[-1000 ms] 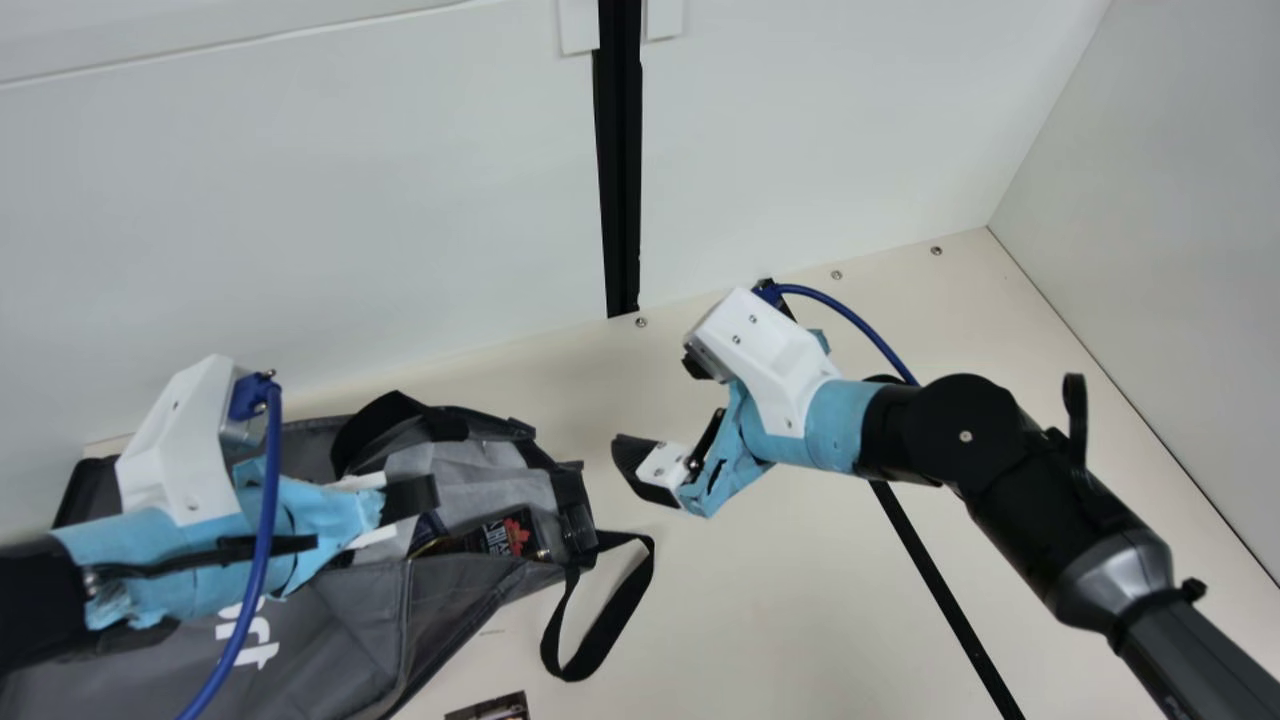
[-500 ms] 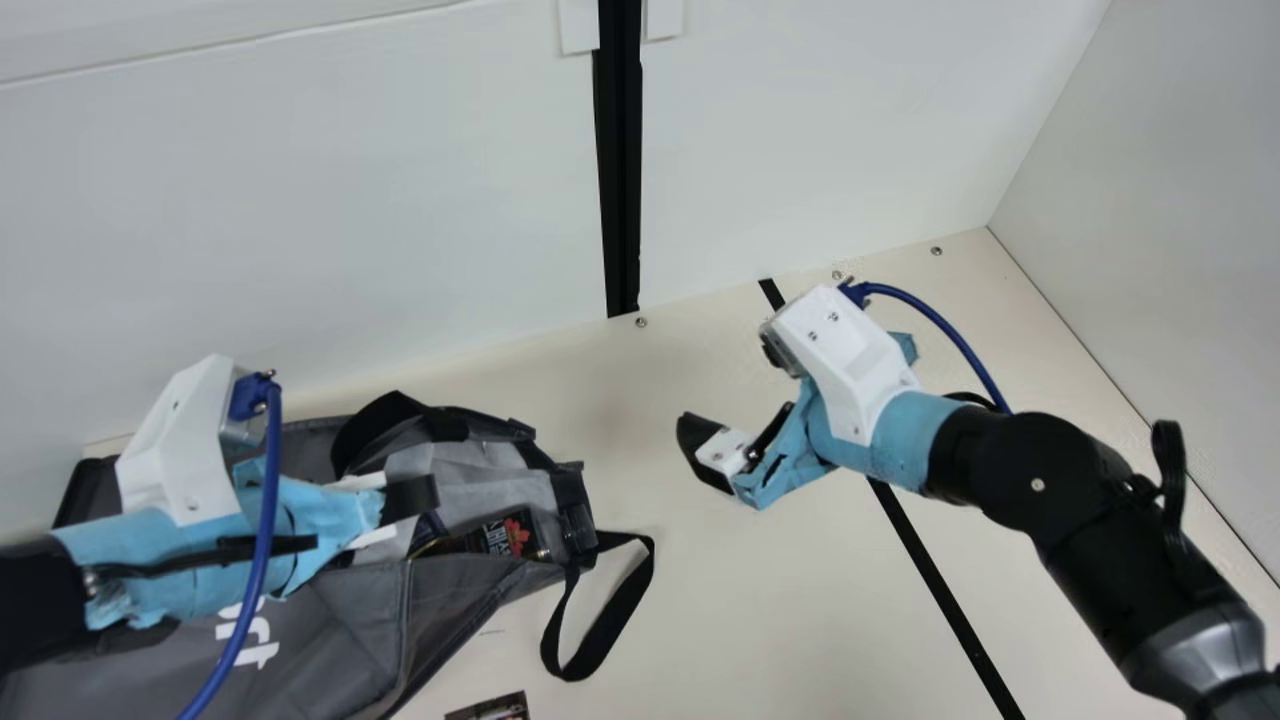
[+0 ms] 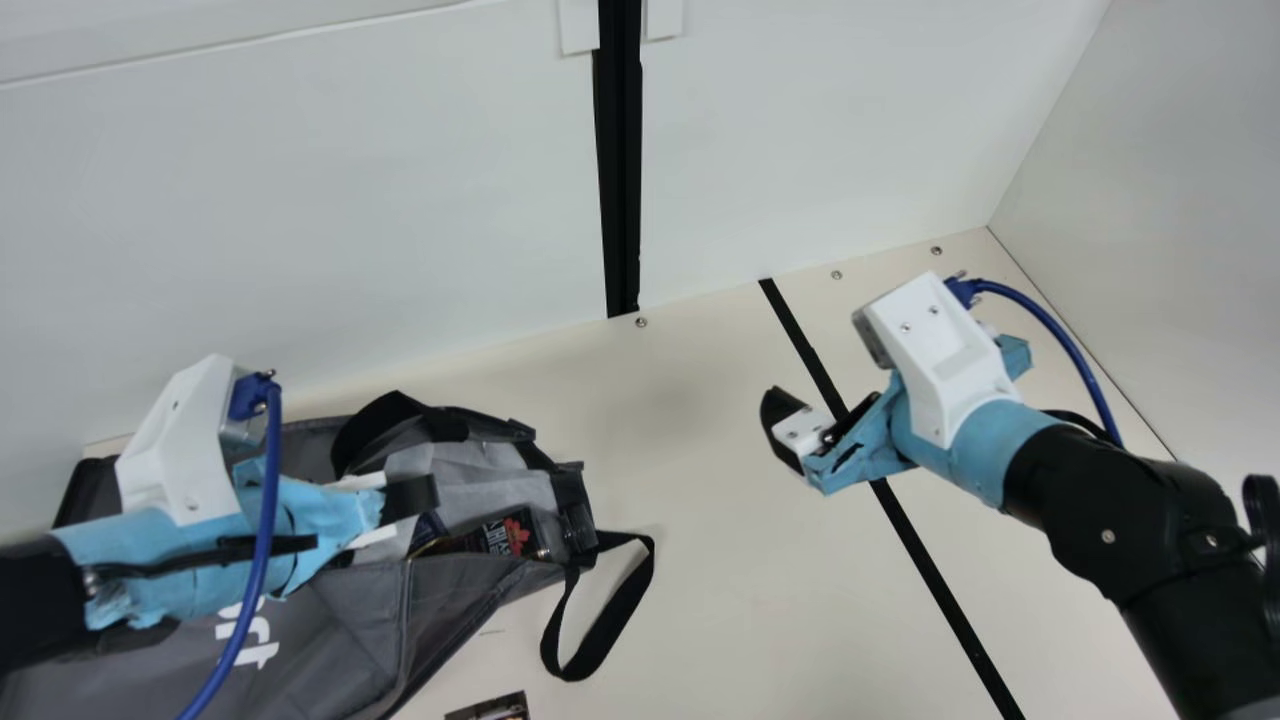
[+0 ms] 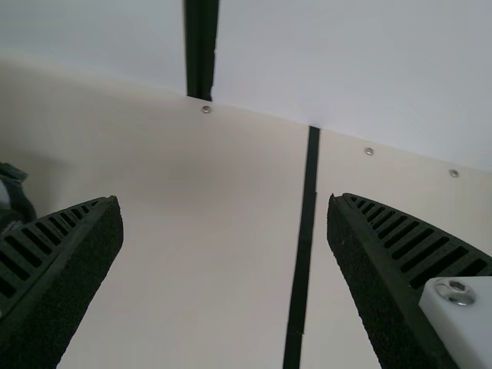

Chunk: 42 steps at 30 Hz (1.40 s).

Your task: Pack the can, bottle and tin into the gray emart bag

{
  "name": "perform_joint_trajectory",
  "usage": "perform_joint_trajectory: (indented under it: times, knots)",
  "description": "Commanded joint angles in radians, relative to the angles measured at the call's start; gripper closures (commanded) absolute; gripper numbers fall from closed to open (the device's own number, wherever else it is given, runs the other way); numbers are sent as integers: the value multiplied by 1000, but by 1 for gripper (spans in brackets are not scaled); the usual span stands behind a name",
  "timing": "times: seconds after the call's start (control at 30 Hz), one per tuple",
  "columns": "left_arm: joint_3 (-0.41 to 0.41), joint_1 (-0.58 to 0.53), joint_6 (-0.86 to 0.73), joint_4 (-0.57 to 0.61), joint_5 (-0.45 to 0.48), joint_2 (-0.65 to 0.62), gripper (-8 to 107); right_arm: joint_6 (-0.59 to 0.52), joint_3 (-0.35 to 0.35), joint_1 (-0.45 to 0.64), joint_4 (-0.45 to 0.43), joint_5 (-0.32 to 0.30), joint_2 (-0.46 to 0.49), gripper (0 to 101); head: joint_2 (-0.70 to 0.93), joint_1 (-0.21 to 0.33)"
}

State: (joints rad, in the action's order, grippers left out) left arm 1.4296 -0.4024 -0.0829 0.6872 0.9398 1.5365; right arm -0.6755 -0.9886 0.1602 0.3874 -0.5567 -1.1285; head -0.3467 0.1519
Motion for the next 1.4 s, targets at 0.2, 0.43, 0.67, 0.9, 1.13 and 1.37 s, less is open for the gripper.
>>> perform_joint_trajectory:
  times: [0.2,0.43,0.67,0.9,1.13,1.37]
  knots:
    - [0,0,0,0,0,0,89,144,-13,58,-161,-22,46,10,-2,23]
    - [0,0,0,0,0,0,89,248,-33,106,-271,-59,78,10,-2,23]
    - [0,0,0,0,0,0,89,346,-61,142,-371,-114,103,10,-2,23]
    - [0,0,0,0,0,0,89,427,-93,160,-452,-185,124,10,-2,23]
    - [0,0,0,0,0,0,89,483,-125,168,-511,-259,142,10,-2,23]
    - [0,0,0,0,0,0,89,510,-158,175,-539,-335,158,10,-2,23]
